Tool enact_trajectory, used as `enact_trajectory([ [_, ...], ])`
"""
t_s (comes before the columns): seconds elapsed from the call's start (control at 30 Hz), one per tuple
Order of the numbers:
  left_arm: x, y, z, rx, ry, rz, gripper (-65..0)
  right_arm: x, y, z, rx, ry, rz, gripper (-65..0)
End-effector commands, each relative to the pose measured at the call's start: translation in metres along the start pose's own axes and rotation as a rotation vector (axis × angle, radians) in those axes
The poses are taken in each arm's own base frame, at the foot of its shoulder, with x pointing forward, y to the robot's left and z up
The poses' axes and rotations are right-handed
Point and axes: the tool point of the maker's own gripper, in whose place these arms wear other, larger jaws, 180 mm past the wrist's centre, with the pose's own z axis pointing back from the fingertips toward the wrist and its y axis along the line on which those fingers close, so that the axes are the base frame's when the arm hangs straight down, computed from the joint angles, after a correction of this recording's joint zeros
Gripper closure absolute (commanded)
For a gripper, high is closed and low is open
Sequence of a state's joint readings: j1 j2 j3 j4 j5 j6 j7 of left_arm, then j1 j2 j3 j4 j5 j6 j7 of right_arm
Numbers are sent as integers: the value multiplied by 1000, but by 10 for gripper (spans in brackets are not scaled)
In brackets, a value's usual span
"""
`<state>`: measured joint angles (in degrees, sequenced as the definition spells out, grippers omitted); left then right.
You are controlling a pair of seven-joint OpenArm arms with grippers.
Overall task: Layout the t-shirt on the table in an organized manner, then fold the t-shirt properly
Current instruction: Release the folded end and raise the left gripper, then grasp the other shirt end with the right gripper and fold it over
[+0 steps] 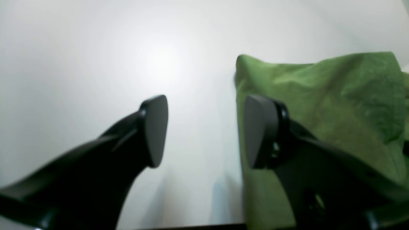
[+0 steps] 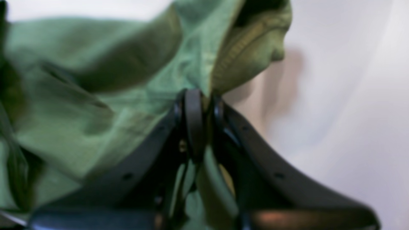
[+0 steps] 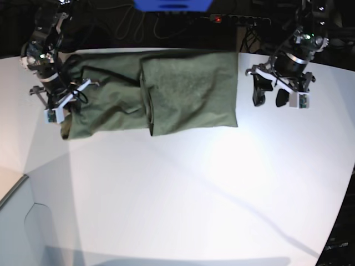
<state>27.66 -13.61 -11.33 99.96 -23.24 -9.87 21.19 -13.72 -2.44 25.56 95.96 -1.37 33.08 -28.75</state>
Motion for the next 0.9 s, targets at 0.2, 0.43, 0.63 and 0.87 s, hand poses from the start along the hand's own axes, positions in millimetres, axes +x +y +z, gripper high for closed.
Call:
enact_trajectory([
  [0.2, 0, 2, 7, 1, -10, -7, -363, 46, 55, 30, 90, -155, 53, 0],
  [0.43, -6, 3, 10, 2, 5, -5, -363, 45, 145, 43, 306, -165, 85, 0],
  [0.63, -8, 2, 11, 3, 9, -3, -363, 61, 202, 46, 396, -198, 67, 0],
  [0.87, -9, 3, 11, 5, 12, -10, -363, 63, 256, 24, 487, -172, 117, 0],
])
